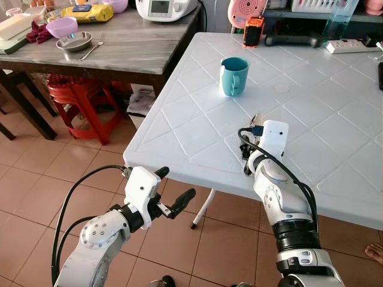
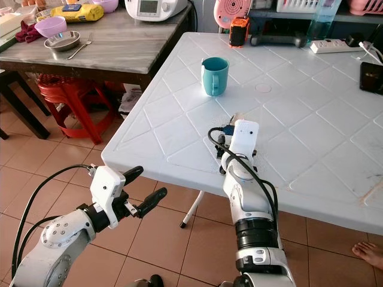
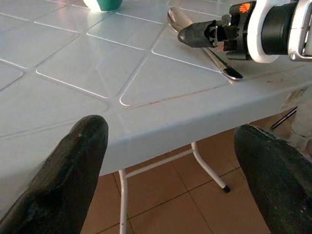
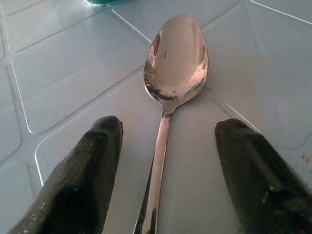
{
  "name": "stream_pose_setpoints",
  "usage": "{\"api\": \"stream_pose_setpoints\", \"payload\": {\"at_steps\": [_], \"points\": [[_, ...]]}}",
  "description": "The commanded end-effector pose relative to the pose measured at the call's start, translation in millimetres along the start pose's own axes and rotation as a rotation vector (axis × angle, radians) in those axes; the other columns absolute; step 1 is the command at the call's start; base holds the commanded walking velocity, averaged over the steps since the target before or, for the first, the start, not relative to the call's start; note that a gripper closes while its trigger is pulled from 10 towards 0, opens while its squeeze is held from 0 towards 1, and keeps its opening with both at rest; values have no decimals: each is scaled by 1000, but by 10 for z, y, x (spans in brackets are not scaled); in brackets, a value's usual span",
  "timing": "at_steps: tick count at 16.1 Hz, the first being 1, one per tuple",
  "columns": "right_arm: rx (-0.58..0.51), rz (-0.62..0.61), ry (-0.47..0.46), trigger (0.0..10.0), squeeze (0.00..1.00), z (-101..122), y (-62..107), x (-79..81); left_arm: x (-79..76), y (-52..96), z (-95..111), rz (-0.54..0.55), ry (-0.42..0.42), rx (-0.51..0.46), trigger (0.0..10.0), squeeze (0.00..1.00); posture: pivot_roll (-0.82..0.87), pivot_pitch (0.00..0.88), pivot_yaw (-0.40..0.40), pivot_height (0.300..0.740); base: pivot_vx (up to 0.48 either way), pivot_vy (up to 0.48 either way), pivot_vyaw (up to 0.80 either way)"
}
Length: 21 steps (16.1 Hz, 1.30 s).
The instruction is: Setting the table
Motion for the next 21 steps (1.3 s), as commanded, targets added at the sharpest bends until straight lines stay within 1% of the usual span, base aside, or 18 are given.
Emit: {"api": "stream_pose_setpoints", "payload": {"at_steps": [1, 6, 14, 21], "points": [[192, 24, 11, 0, 0, -441, 41, 49, -10, 36, 3, -11, -6, 8, 10000, 0, -2, 152, 73, 740, 0, 0, 0], [228, 21, 33, 0, 0, -510, 76, -37, -29, 29, -9, -15, -1, 15, 10000, 0, -7, 154, 72, 740, 0, 0, 0], [266, 33, 35, 0, 0, -607, 153, -72, -45, 28, -27, -18, 1, 24, 10000, 0, -12, 158, 71, 740, 0, 0, 0], [275, 32, 31, 0, 0, -640, 188, -87, -48, 23, -32, -20, 1, 26, 10000, 0, -15, 160, 76, 740, 0, 0, 0]]}}
Point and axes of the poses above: a point about 5 cm out from each wrist's last joint towards the gripper, its own y axis pointing back from the gripper into the wrist, its own z axis along the axis of the wrist's last joint, x = y × z, the point moved 3 cm from there along -y, pointing out of the wrist towards the gripper, and after that the axes turned 10 degrees about -y, right-handed, at the moved point
